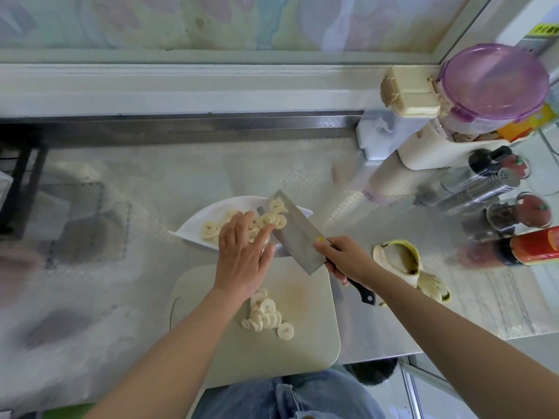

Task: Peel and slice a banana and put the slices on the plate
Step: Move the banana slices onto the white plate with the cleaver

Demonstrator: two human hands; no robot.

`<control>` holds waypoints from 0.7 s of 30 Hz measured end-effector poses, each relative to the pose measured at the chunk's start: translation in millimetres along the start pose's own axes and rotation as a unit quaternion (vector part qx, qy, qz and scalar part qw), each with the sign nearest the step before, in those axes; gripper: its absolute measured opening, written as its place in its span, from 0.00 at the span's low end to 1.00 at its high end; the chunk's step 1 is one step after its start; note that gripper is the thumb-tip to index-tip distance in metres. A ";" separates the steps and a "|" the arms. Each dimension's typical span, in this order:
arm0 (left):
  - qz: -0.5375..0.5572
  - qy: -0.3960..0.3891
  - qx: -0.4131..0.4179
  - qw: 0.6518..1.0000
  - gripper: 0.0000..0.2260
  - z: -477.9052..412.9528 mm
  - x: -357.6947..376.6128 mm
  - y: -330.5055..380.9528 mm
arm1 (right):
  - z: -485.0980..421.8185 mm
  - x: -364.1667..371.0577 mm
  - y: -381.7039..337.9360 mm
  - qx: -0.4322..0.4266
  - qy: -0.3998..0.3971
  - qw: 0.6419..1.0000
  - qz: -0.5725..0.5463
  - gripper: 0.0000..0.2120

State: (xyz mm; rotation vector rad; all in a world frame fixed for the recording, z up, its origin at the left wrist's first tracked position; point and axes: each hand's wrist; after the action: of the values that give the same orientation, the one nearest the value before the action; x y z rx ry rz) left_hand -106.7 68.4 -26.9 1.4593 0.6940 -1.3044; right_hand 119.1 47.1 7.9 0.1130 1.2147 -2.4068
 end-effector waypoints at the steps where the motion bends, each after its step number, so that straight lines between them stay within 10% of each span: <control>1: 0.001 -0.009 0.004 1.000 0.21 -4.2 -0.4 2.2 | 0.7 -0.3 1.0 0.002 -0.002 1.000 0.008 0.20; 21: -0.059 -0.094 0.002 0.994 0.29 -14.6 -3.8 5.8 | 14.0 -9.5 9.0 -0.009 0.052 0.999 -0.003 0.21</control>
State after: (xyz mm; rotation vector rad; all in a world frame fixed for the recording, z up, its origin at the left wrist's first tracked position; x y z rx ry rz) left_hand -97.1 80.8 -23.1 1.2953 0.6606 -1.5128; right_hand 133.0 34.8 12.2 0.2326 1.2836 -2.4221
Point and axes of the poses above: each hand's wrist, its own z-axis away from the middle knuckle, its own x-axis out of the palm, y = z × x, and after that the axes turned 5 degrees about -y, right-handed
